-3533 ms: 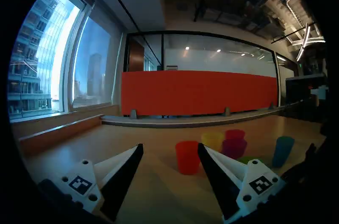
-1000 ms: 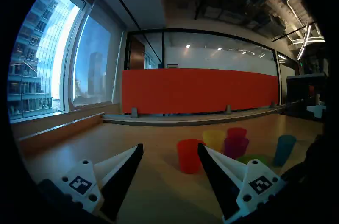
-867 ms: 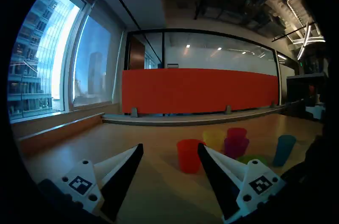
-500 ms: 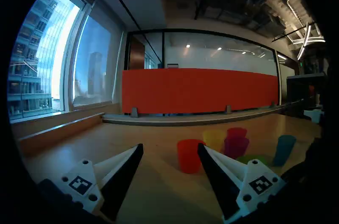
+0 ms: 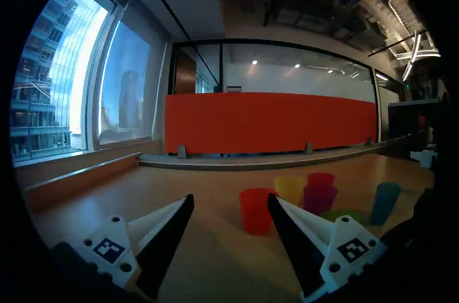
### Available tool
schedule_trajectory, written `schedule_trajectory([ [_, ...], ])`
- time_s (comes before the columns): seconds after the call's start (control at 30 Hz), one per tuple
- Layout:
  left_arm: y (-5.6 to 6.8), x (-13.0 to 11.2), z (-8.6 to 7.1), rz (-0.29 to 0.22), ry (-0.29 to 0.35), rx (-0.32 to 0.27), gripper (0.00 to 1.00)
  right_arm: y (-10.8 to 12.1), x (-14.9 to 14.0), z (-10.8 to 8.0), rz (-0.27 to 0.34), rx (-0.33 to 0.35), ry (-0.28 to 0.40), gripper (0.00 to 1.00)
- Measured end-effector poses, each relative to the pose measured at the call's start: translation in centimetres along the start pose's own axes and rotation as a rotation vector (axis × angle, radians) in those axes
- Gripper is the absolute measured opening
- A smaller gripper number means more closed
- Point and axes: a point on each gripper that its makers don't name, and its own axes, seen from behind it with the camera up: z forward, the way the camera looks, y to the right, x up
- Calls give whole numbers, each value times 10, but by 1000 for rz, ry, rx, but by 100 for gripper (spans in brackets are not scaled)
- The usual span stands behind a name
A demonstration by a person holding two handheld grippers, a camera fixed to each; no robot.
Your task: Pour water
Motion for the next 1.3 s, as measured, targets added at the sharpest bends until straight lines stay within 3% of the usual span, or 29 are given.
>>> schedule_trajectory([
  [1.3, 0, -1, 0, 0, 0, 0, 95, -1, 4, -5, 2, 8, 9, 100],
])
